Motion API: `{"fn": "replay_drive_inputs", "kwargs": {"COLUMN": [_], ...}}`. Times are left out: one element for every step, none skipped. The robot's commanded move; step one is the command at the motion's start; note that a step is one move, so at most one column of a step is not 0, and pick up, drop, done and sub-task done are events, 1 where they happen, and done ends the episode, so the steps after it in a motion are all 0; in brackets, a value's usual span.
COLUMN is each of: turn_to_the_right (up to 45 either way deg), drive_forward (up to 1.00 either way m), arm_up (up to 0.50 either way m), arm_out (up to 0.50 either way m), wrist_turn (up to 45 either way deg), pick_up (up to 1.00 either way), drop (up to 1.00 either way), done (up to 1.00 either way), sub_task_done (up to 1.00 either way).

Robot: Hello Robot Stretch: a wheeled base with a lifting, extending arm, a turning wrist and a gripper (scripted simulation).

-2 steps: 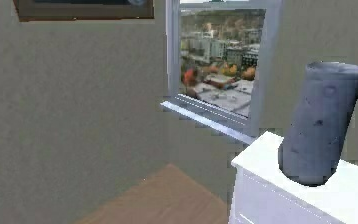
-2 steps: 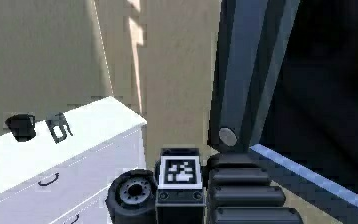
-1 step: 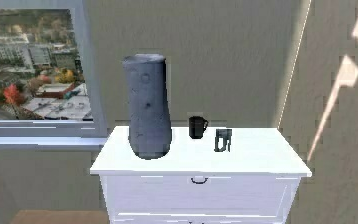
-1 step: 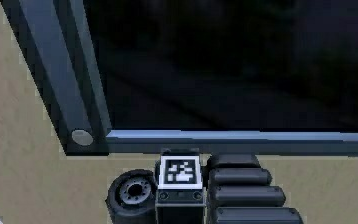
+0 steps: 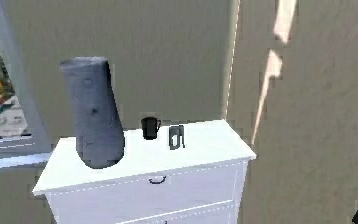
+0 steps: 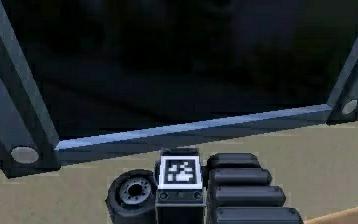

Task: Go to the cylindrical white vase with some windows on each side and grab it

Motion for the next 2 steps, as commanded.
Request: {"fn": "replay_drive_inputs", "kwargs": {"turn_to_the_right": [3.0, 0.0], "drive_forward": [0.00, 0.50], "arm_up": [0.00, 0.00], "arm_out": [0.00, 0.00], "wrist_turn": [0.0, 0.0], "pick_up": [0.00, 0.00], "drop": [0.00, 0.00], "done": [0.00, 0.00], "sub_task_done": [0.00, 0.00]}}
